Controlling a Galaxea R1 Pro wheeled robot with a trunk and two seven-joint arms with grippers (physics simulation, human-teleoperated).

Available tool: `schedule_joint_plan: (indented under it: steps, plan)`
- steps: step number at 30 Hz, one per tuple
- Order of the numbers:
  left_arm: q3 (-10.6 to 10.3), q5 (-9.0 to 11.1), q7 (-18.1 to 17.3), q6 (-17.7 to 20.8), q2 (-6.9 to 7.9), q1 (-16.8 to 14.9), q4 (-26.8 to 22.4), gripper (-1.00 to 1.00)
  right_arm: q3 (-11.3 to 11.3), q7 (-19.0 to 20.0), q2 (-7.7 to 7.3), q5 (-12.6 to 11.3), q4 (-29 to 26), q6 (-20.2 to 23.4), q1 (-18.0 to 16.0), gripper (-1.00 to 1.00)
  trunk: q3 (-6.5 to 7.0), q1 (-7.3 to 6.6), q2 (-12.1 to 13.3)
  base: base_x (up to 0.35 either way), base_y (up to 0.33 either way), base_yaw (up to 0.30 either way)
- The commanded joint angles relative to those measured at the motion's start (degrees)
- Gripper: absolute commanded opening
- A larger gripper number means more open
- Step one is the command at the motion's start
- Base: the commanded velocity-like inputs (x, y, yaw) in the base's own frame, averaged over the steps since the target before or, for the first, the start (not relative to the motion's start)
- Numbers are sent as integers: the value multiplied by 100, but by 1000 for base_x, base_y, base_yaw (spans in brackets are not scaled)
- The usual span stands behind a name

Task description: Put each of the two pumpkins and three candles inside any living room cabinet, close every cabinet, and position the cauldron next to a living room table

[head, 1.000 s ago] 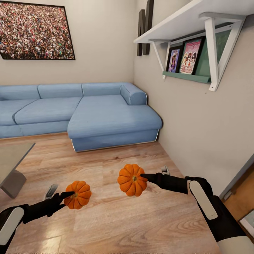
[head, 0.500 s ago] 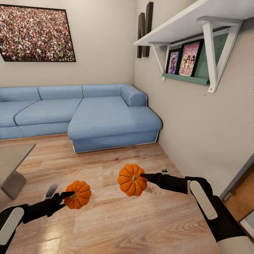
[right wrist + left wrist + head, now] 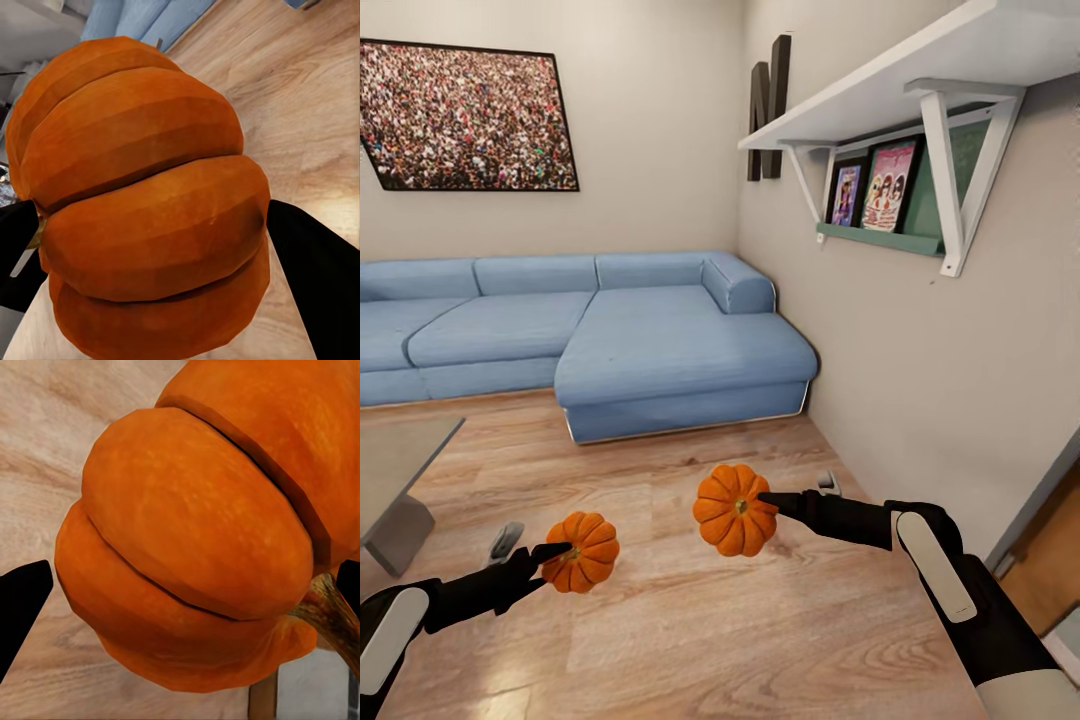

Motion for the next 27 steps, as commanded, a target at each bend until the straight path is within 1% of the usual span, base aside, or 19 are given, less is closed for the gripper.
schedule_joint_plan:
  steps: [1,2,27]
  plan:
    - [11,-37,-37,27,-2,-4,0,-100,3,43,-3,33,0,10,-4,-100,8,-4,-1,0,0,0]
    - [11,-37,-37,27,-2,-4,0,-100,3,42,-3,33,0,10,-4,-100,21,-6,1,0,0,0]
    - [3,-37,-35,27,-2,-4,0,-100,3,22,-3,38,0,10,-3,-100,241,-556,1004,0,0,0]
